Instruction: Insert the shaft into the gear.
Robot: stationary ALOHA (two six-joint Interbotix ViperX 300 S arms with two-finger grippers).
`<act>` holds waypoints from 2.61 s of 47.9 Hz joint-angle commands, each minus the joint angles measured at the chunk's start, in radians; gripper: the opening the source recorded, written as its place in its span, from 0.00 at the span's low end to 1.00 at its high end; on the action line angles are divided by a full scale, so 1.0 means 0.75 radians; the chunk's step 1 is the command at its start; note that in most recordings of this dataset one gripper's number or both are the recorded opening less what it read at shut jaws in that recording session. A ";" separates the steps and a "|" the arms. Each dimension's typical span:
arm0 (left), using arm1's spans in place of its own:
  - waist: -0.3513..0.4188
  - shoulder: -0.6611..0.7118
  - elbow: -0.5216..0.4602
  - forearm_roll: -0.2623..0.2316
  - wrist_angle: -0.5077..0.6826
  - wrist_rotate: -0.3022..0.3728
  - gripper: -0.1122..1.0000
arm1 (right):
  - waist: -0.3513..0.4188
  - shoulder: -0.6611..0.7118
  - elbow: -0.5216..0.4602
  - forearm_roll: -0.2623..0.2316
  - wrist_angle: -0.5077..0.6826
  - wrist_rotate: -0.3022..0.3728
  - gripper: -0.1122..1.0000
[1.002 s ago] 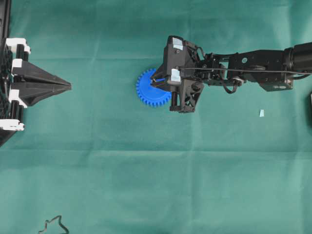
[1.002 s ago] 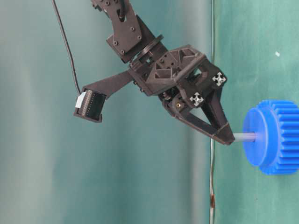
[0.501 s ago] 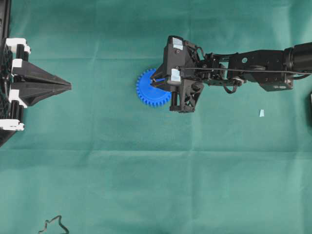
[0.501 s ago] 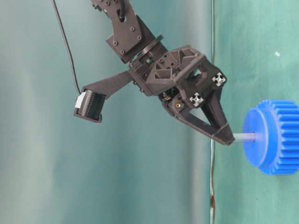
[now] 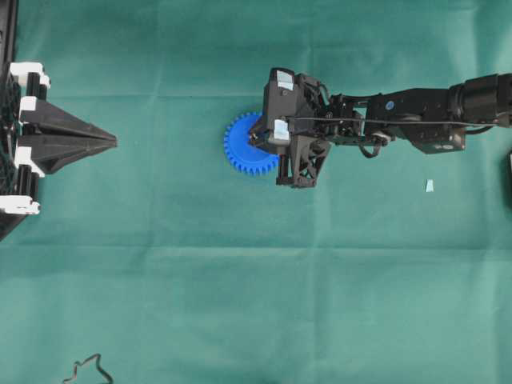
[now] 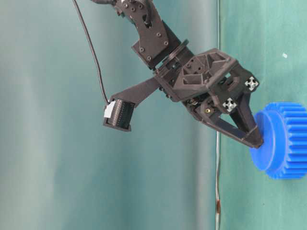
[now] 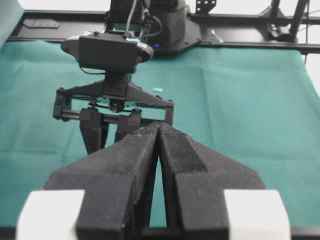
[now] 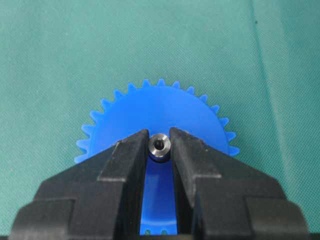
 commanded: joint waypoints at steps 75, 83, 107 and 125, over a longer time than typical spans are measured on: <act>-0.002 0.008 -0.031 0.004 -0.006 0.000 0.10 | -0.012 -0.636 0.307 -0.016 -0.037 -0.012 0.92; -0.004 0.010 -0.031 0.004 -0.004 0.002 0.10 | -0.014 -0.763 0.421 -0.010 -0.088 -0.008 0.92; -0.002 0.010 -0.031 0.004 -0.002 0.002 0.10 | -0.014 -1.010 0.599 -0.002 -0.115 -0.002 0.92; -0.002 0.010 -0.031 0.006 -0.002 0.002 0.10 | -0.014 -1.010 0.601 0.000 -0.115 -0.002 0.92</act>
